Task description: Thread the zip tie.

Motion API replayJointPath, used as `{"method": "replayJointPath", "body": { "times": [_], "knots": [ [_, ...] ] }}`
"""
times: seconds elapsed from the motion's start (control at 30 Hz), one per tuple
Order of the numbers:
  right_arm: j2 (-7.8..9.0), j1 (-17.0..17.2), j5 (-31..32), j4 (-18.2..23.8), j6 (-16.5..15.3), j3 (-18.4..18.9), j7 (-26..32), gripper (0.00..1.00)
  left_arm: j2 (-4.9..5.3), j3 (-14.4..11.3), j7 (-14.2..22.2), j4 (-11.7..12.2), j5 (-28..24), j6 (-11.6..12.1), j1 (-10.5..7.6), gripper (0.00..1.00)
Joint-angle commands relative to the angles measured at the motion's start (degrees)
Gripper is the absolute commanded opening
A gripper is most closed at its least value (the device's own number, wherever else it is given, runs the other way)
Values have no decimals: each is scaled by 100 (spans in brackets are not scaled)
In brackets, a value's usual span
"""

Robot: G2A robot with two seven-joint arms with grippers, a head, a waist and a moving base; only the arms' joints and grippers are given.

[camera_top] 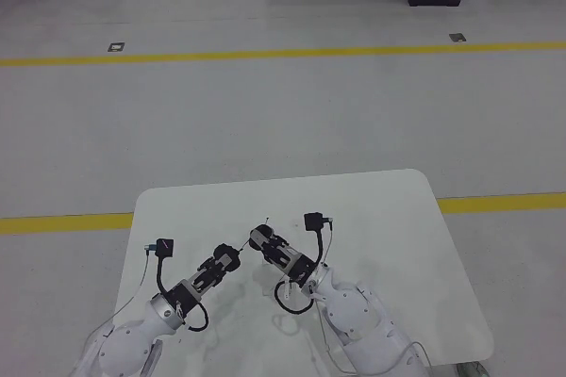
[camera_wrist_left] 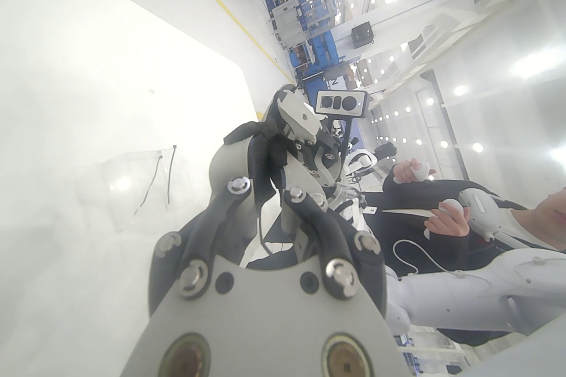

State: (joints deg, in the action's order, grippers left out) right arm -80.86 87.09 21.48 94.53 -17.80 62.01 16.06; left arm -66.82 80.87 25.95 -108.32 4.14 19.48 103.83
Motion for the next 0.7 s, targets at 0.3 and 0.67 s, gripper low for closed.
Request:
{"method": "replayJointPath", "body": {
  "times": [0.3,0.67],
  "knots": [
    [33,-34,-70,-37,31,-44,-14,0,0,0,0,0,0,0,0,0],
    [82,-17,-293,-42,13,47,-31,0,0,0,0,0,0,0,0,0]
  ]
}}
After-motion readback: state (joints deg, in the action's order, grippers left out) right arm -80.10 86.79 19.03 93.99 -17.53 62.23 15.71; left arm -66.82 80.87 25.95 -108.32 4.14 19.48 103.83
